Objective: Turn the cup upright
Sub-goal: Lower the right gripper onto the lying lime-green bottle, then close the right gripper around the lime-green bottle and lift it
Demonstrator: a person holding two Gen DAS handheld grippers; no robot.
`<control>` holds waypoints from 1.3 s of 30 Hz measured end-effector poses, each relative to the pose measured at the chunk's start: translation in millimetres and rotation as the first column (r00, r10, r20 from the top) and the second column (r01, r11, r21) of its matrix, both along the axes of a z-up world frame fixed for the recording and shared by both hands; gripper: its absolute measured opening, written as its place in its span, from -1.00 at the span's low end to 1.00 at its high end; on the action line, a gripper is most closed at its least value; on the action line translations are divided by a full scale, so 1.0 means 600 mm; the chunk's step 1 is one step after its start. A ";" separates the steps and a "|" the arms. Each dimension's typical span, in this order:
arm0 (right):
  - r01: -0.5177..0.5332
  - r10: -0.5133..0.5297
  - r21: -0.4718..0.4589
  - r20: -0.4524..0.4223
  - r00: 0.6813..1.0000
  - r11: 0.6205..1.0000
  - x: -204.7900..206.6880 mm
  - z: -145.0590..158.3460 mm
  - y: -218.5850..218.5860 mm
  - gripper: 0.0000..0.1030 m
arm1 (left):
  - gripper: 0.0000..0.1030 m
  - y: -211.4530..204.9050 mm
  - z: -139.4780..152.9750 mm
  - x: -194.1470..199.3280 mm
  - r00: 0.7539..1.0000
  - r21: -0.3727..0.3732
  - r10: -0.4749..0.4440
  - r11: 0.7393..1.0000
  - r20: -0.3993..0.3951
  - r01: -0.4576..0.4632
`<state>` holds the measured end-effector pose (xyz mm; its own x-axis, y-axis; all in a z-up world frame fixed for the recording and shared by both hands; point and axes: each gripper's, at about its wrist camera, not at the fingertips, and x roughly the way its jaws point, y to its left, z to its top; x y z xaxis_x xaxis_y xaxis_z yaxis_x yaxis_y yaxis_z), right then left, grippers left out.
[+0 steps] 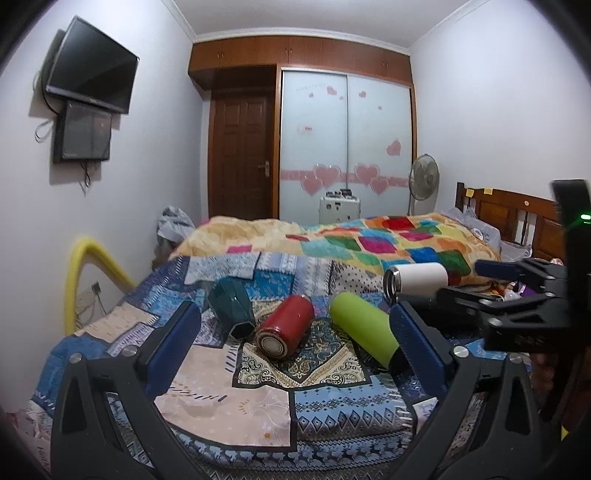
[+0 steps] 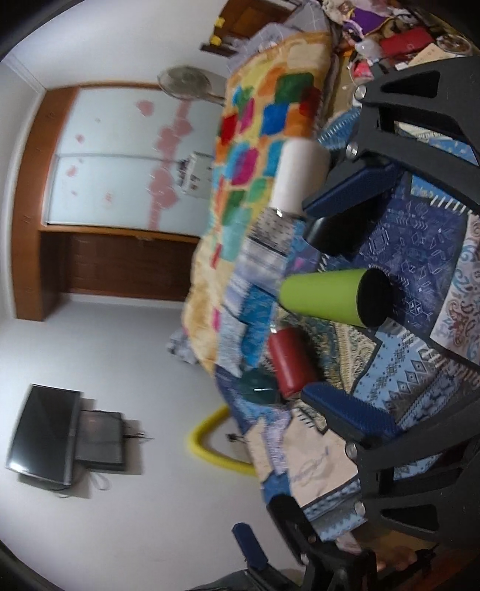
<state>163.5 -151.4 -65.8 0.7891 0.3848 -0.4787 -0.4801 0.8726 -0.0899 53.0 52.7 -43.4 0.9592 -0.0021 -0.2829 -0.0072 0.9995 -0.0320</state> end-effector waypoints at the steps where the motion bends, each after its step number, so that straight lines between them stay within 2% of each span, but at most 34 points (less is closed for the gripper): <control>1: -0.006 0.006 -0.009 -0.032 0.999 1.000 0.017 -0.005 0.004 0.44 | 0.92 0.003 -0.004 0.008 1.000 0.000 -0.002 1.000 -0.011 0.002; 4: -0.028 0.023 -0.036 -0.128 0.991 0.999 0.063 -0.023 0.019 0.37 | 0.73 0.010 -0.018 0.034 0.998 -0.004 -0.025 1.000 -0.050 0.025; 13: -0.079 0.032 -0.120 -0.349 0.937 0.990 0.166 -0.084 0.061 0.23 | 0.68 0.024 -0.056 0.082 0.990 -0.029 -0.077 0.997 -0.114 0.074; 15: -0.090 0.029 -0.141 -0.385 0.922 0.986 0.182 -0.094 0.067 0.11 | 0.68 0.026 -0.063 0.091 0.989 -0.029 -0.079 0.997 -0.123 0.076; 20: -0.104 0.003 -0.218 -0.416 0.909 0.970 0.200 -0.104 0.074 0.07 | 0.69 0.033 -0.078 0.104 0.986 -0.037 -0.090 0.996 -0.137 0.086; 24: -0.107 -0.013 -0.256 -0.426 0.905 0.961 0.207 -0.110 0.077 0.12 | 0.69 0.033 -0.087 0.112 0.985 -0.047 -0.101 0.994 -0.139 0.095; 30: -0.106 -0.028 -0.272 -0.449 0.893 0.957 0.219 -0.120 0.088 0.22 | 0.69 0.032 -0.093 0.116 0.984 -0.061 -0.108 0.993 -0.141 0.100; 35: -0.107 -0.033 -0.245 -0.506 0.862 0.964 0.235 -0.139 0.091 0.31 | 0.69 0.037 -0.095 0.116 0.985 -0.066 -0.097 0.994 -0.143 0.088; 39: -0.123 -0.022 -0.238 -0.527 0.850 0.964 0.237 -0.150 0.099 0.33 | 0.69 0.042 -0.097 0.116 0.986 -0.065 -0.084 0.995 -0.147 0.075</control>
<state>305.9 -92.3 -156.1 0.3778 0.2262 -0.8978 -0.5613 0.8272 -0.0278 122.7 77.8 -101.3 0.9022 -0.0979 -0.4200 0.0632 0.9934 -0.0957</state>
